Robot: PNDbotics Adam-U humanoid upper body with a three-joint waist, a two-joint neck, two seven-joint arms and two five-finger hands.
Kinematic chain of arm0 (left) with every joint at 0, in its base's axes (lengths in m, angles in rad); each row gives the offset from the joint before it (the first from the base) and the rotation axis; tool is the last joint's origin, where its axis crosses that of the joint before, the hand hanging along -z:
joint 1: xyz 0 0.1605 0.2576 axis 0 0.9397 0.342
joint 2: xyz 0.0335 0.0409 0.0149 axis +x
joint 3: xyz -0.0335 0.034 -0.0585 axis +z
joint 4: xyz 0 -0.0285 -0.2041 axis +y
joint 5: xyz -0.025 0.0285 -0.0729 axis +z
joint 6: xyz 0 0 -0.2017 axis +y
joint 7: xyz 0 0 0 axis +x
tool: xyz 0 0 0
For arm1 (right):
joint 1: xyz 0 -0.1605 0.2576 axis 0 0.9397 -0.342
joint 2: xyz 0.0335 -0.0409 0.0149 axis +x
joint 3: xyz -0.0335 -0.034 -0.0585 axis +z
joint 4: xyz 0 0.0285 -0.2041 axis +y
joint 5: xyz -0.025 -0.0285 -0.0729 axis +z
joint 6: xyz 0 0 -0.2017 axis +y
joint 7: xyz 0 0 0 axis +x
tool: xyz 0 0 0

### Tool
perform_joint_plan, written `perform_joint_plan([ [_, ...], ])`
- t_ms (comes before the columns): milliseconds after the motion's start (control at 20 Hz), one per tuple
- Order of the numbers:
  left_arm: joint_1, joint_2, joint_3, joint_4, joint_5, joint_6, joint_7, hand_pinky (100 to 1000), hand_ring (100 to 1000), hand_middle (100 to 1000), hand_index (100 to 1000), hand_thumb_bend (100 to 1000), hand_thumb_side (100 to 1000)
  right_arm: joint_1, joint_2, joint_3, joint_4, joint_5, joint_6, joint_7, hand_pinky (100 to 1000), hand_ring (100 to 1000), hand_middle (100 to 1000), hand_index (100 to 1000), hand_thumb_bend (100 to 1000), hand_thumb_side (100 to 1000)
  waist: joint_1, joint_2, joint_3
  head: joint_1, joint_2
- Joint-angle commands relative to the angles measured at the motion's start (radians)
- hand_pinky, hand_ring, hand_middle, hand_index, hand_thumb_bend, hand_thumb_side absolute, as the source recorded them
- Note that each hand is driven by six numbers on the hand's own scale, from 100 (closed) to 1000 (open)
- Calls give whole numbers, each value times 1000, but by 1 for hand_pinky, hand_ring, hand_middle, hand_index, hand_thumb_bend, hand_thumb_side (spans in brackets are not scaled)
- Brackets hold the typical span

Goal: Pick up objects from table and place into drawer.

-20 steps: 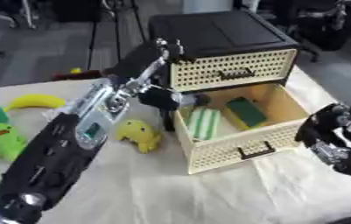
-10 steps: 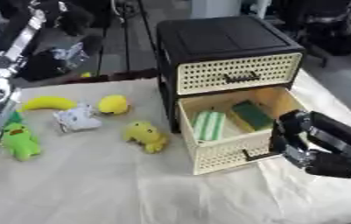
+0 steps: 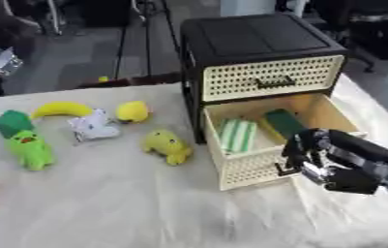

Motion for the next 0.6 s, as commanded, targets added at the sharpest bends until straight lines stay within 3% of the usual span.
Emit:
perform_joint_plan([
  [50, 1, 28, 28, -28, 8, 5, 16, 610, 598, 592, 714, 536, 793, -26, -17, -8, 22, 42, 4, -10, 362, 586, 709, 642, 100, 997, 0, -13, 6, -5, 8],
  [600, 32, 13, 56, -51, 17, 14, 42, 610, 598, 591, 714, 534, 791, -84, -6, 1, 143, 161, 0, -59, 451, 683, 724, 645, 100, 1000, 8, -15, 34, -16, 13],
])
